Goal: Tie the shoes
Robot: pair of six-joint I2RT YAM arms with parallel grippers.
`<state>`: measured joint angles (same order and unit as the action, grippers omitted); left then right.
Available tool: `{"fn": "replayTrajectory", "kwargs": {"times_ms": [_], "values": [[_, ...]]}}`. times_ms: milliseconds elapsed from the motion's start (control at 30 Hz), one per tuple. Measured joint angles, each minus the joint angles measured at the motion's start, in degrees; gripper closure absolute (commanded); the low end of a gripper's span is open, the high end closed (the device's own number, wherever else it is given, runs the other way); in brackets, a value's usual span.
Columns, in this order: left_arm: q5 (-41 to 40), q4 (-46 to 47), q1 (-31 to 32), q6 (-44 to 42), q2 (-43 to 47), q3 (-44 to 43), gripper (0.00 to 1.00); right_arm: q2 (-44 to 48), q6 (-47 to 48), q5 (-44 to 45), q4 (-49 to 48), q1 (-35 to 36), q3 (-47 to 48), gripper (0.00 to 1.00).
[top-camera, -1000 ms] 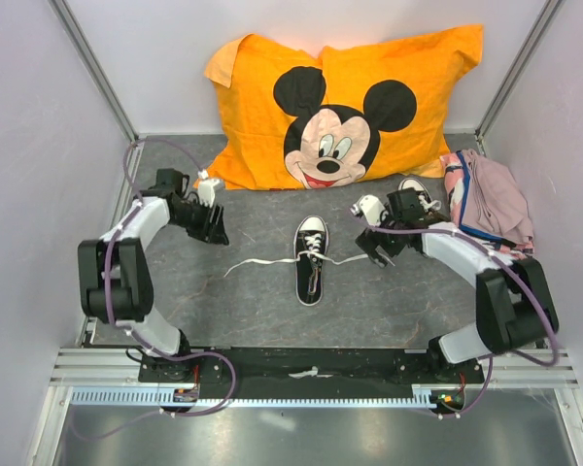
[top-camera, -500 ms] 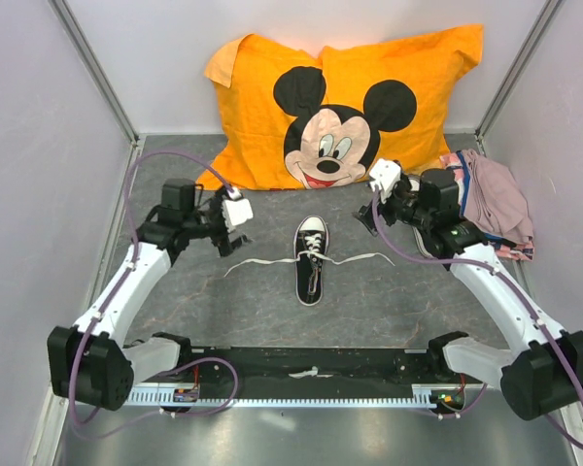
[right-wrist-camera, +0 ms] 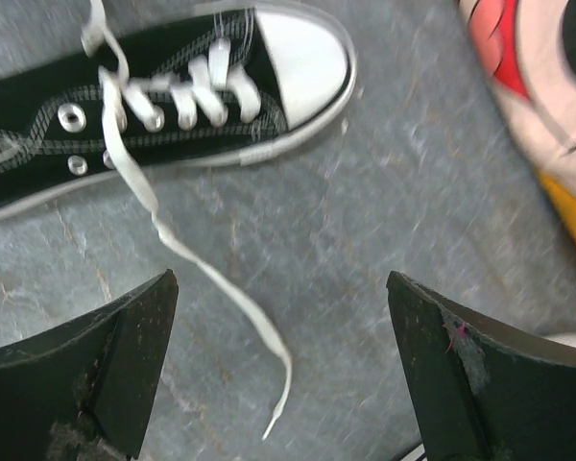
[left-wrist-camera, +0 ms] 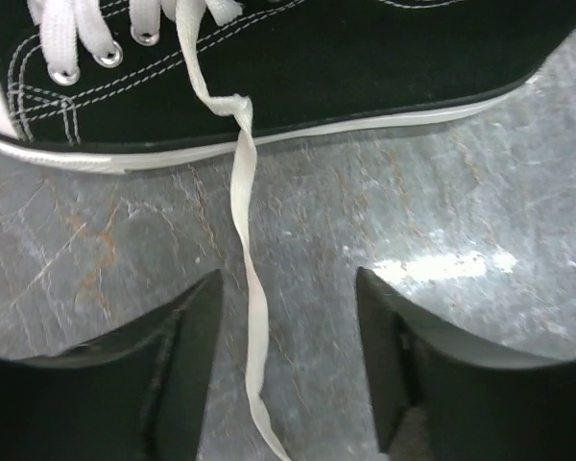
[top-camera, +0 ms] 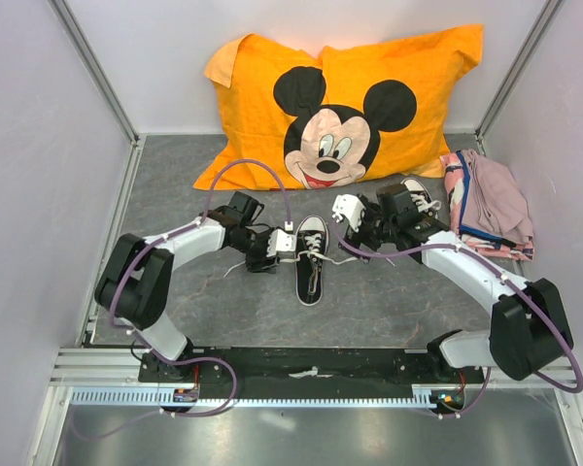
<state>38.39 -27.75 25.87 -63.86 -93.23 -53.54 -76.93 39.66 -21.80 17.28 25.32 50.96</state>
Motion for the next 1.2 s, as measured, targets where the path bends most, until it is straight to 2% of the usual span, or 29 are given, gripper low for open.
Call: {"fn": "replayTrajectory", "kwargs": {"times_ms": [233,367,533,700,1067,1100,1200], "values": [[-2.1,2.9,2.5,0.2,-3.9,-2.9,0.51,2.6,-3.3,4.3,2.0,-0.3,-6.6,0.02],[-2.5,4.6,3.8,1.0,-4.7,-3.4,0.57,5.0,-5.9,5.3,3.4,-2.7,-8.8,0.02],[-2.9,6.2,5.5,1.6,-5.6,-3.9,0.62,5.4,-7.4,6.3,4.4,-5.6,-9.4,0.02],[-3.9,6.5,6.8,1.6,-6.6,-4.7,0.60,5.4,-7.8,6.7,4.7,-5.7,-9.4,0.02],[-7.0,6.0,8.7,1.4,-8.9,-5.7,0.76,2.4,-7.9,7.1,5.6,-6.9,-9.3,0.03],[-7.1,5.8,8.7,1.4,-8.9,-5.7,0.77,2.1,-7.9,7.1,5.8,-7.0,-9.3,0.03],[-7.8,5.3,8.7,1.4,-8.9,-5.7,0.70,1.9,-7.9,7.1,6.3,-7.1,-9.2,0.02]]}}
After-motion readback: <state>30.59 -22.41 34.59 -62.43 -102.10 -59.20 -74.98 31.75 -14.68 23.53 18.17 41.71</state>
